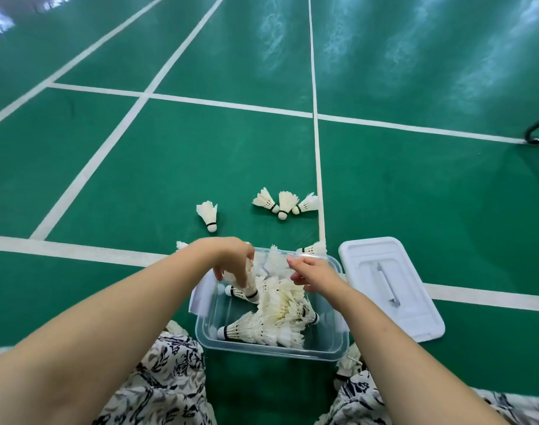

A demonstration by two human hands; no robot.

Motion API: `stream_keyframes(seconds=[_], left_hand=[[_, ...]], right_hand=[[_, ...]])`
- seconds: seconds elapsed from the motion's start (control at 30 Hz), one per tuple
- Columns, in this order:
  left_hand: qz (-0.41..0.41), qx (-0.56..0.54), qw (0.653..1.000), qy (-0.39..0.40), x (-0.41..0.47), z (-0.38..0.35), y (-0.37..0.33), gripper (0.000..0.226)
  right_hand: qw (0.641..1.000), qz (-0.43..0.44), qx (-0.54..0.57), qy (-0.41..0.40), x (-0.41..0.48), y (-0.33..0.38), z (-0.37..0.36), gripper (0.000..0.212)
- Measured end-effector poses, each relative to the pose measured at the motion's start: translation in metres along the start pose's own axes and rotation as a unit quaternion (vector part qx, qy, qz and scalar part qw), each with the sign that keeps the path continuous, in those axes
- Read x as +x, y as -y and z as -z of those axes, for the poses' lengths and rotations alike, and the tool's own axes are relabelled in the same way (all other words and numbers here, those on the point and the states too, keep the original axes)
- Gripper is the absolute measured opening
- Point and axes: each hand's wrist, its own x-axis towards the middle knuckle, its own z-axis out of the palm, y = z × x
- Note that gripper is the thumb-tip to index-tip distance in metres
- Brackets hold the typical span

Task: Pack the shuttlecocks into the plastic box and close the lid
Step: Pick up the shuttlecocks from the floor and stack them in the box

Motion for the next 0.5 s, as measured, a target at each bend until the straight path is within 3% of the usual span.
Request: stream_keyframes(seconds=[0.5], left_hand=[[0.008, -0.283, 0.959, -0.001, 0.033, -0.083, 0.010, 0.055]], right_hand=[[1.000, -0.006, 0.001, 0.013, 0.005, -0.012, -0.001, 0.028]])
